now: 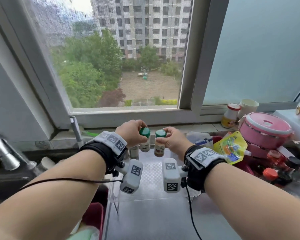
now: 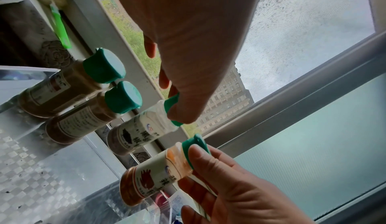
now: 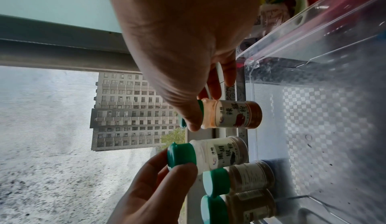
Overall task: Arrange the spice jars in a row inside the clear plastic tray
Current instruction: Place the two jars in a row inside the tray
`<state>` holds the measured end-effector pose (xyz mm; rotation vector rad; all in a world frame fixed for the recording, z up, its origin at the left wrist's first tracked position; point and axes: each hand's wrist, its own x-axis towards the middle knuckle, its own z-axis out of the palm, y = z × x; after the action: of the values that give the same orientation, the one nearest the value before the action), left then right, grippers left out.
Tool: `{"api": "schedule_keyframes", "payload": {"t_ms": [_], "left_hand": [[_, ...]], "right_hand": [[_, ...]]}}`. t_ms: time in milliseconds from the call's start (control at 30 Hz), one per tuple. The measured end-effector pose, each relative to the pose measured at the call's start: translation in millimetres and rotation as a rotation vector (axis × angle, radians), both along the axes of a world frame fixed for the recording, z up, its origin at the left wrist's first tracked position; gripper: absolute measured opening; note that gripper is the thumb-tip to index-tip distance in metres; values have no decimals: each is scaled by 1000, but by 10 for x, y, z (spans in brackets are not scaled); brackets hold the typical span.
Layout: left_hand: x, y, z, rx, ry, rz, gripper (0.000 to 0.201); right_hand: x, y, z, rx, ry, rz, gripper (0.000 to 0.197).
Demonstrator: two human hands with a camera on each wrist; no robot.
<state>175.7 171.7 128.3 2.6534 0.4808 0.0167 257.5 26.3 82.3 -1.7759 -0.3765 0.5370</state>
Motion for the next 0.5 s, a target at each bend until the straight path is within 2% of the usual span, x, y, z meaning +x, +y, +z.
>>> {"api": "schedule_keyframes", "payload": {"t_ms": [233, 500], "left_hand": [[118, 115, -256, 49, 71, -2, 41], [169, 184, -369, 60, 121, -15, 47]], "right_hand": [[47, 147, -147, -79, -18, 17, 45], [65, 253, -224, -132, -24, 44, 47]]}}
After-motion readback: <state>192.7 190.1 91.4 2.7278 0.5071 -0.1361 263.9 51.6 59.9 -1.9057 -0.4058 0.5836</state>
